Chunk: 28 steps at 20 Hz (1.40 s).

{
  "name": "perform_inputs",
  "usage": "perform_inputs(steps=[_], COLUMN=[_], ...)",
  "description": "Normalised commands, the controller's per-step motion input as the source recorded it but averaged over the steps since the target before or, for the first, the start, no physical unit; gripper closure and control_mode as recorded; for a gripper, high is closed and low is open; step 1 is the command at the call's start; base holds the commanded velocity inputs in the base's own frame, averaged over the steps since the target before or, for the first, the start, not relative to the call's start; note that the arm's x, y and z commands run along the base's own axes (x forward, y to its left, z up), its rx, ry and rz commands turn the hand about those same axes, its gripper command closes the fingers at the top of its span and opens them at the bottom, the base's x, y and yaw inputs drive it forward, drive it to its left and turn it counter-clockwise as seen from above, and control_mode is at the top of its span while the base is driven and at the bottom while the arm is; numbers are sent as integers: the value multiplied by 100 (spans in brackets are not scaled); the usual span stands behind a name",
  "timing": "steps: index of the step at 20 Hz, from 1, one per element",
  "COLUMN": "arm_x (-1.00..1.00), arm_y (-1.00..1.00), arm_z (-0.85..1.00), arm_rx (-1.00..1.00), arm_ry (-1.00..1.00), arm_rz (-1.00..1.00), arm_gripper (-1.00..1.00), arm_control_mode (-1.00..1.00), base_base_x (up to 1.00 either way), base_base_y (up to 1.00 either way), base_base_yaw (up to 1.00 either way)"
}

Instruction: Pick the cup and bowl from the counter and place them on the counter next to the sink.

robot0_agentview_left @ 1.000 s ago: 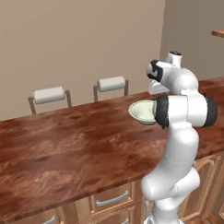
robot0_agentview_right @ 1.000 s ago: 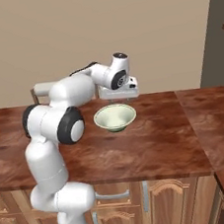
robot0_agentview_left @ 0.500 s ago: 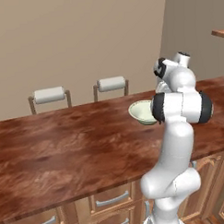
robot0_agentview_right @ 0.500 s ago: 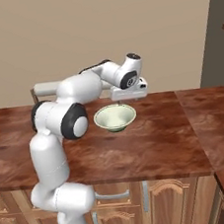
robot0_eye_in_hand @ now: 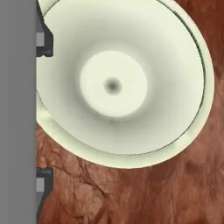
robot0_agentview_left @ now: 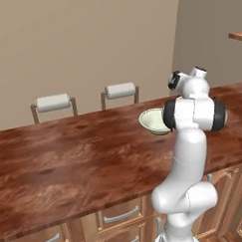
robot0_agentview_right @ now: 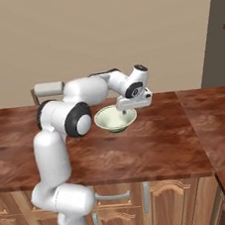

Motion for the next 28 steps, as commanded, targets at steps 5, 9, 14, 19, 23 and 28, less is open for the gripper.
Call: perform_inputs(steps=[5,9,14,19,23,28], arm_x=[30,29,2,-1,0,10], arm_y=[-2,-16,-21,-1,0,1], arm_z=[-19,0,0,0,0,-17], arm_rx=[0,1,10,6,1,0], arm_ry=[7,0,0,0,0,1], arm_rz=[-3,-14,-18,-14,-12,-9], arm_gripper=[-100,-100,-100,-100,-100,-100], arm_control_mode=[-100,-100,-100,-100,-100,-100], base_base_x=[0,0,0,0,0,0], base_base_y=[0,0,0,0,0,0], base_base_yaw=[0,0,0,0,0,0])
